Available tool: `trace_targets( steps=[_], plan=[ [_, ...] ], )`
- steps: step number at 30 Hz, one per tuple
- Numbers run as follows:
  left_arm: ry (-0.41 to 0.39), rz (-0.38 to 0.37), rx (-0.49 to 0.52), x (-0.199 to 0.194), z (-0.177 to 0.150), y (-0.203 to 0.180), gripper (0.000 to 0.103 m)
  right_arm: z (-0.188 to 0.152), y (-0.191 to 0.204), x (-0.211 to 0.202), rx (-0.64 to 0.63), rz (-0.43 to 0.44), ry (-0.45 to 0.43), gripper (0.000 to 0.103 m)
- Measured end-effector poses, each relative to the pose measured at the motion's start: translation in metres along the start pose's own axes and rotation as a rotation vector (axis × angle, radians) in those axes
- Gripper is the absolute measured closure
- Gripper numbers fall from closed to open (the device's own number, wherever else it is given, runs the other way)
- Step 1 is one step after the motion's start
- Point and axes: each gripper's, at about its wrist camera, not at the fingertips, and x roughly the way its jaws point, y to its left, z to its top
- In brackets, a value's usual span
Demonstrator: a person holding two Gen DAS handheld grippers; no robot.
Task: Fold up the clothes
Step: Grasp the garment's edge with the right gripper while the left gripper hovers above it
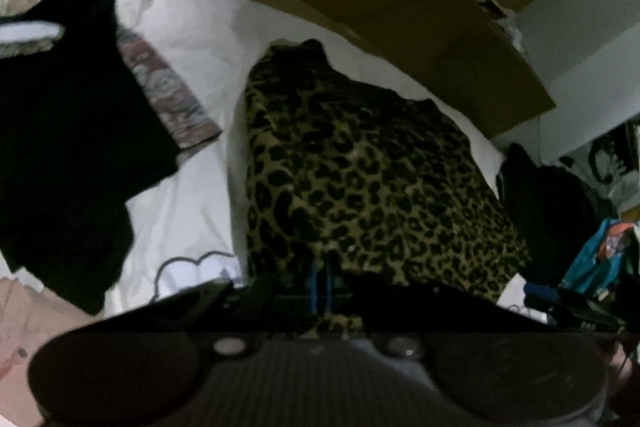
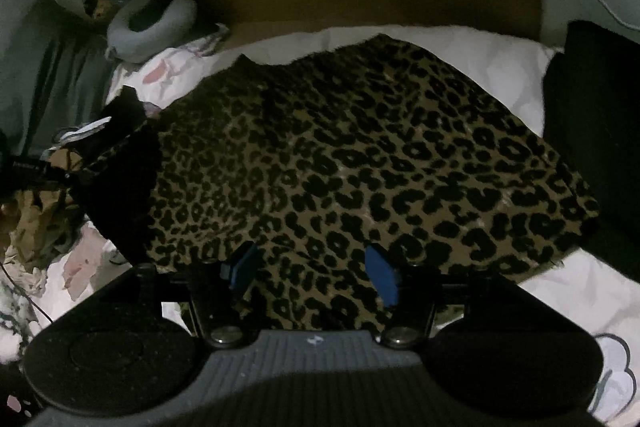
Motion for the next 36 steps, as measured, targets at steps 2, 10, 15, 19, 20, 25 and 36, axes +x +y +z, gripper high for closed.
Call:
trace_targets(
  steps=[2, 10, 15, 19, 20, 25, 36],
  plan=[
    [0.01, -0.006, 0.017, -0.002, 0.004, -0.013, 0.099, 0.002, 0.004, -0.001, -0.013, 0.012, -0.013, 0.037],
    [0.068, 0.024, 0.11, -0.005, 0.018, -0.06, 0.099, 0.011, 0.012, -0.005, -0.048, 0.074, -0.075, 0.037],
    [0.099, 0.056, 0.142, -0.004, 0.03, -0.083, 0.099, 0.016, 0.012, -0.007, -0.055, 0.11, -0.102, 0.037],
    [0.101, 0.062, 0.147, -0.001, 0.035, -0.101, 0.099, 0.019, 0.018, -0.007, -0.084, 0.137, -0.119, 0.037],
    [0.102, 0.059, 0.145, 0.0, 0.035, -0.107, 0.099, 0.019, 0.019, -0.007, -0.092, 0.141, -0.123, 0.037],
    [0.123, 0.061, 0.152, 0.011, 0.033, -0.137, 0.099, 0.023, 0.023, -0.007, -0.099, 0.162, -0.152, 0.037],
    [0.168, 0.013, 0.168, 0.05, 0.028, -0.177, 0.099, 0.024, 0.037, 0.007, -0.101, 0.221, -0.177, 0.037]
  ],
)
